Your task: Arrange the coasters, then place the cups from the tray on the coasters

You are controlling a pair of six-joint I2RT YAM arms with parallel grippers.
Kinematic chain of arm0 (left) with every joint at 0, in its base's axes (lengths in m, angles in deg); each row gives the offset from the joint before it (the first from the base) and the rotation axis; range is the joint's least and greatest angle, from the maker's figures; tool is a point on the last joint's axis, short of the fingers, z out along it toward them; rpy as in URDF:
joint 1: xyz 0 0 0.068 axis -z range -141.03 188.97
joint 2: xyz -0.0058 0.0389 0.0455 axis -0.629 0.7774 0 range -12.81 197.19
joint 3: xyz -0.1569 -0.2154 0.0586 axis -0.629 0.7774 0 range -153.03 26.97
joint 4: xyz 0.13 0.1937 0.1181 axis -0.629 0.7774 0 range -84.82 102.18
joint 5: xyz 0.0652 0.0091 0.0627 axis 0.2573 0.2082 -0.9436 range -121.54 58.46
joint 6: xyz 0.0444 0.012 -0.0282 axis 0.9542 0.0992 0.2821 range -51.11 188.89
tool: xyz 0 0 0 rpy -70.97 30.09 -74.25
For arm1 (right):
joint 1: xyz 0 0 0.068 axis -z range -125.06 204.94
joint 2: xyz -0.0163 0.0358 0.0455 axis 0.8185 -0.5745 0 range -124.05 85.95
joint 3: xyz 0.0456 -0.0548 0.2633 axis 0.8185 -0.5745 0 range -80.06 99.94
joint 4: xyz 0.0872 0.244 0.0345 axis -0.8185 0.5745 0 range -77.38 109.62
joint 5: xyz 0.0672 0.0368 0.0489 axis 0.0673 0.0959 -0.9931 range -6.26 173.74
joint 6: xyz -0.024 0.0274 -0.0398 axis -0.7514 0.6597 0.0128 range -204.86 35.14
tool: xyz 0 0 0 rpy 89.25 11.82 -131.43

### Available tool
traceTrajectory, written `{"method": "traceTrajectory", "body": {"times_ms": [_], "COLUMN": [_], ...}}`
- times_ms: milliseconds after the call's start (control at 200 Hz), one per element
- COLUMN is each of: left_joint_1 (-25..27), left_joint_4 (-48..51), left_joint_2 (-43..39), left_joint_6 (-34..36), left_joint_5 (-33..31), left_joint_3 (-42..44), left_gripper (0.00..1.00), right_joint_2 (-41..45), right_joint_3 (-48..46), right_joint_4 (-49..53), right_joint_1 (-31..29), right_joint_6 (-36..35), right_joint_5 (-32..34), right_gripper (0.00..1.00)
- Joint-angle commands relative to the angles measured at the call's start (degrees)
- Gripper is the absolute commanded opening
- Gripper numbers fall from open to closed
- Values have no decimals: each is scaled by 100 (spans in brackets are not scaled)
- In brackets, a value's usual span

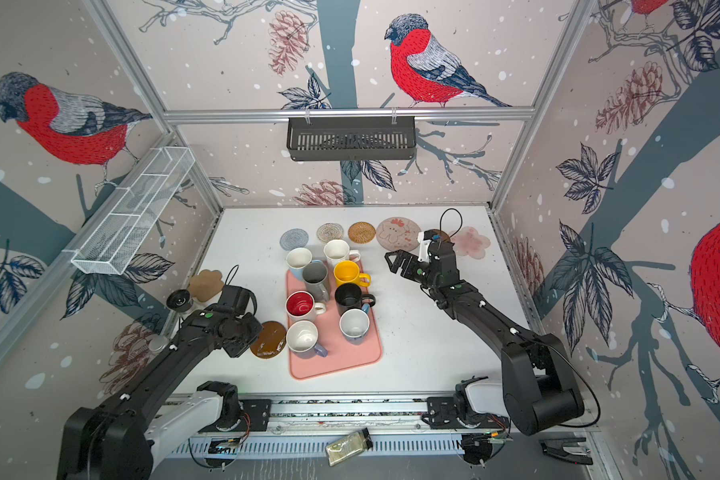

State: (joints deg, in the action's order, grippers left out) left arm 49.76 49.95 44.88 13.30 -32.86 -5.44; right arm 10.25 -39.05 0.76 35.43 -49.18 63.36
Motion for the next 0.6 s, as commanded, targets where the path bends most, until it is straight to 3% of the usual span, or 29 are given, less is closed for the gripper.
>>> {"method": "traceTrajectory", "body": {"times_ms": [0, 180, 350, 595], "left_joint_1": [240, 1052, 1906, 2282], "left_joint_4": [471, 965, 778, 6], "left_joint_2": [-44, -152, -287, -139], "left_joint_6": [-106, -523, -1294, -1638], "left_joint_5": [-112, -312, -191, 24], "left_joint_3": [-77, -220, 180, 698], "left_gripper": [0, 0, 0, 0], "right_joint_2": [-15, -13, -58, -27], "right_joint_3": [56, 80, 117, 74], "right_joint_4": [-56, -18, 12, 34], "right_joint_1": [-14, -17, -7, -4], "right_joint_6": [-96, -123, -140, -153], "right_joint_5": [-50, 14, 25, 41], "right_gripper": [100, 100, 100, 100]}}
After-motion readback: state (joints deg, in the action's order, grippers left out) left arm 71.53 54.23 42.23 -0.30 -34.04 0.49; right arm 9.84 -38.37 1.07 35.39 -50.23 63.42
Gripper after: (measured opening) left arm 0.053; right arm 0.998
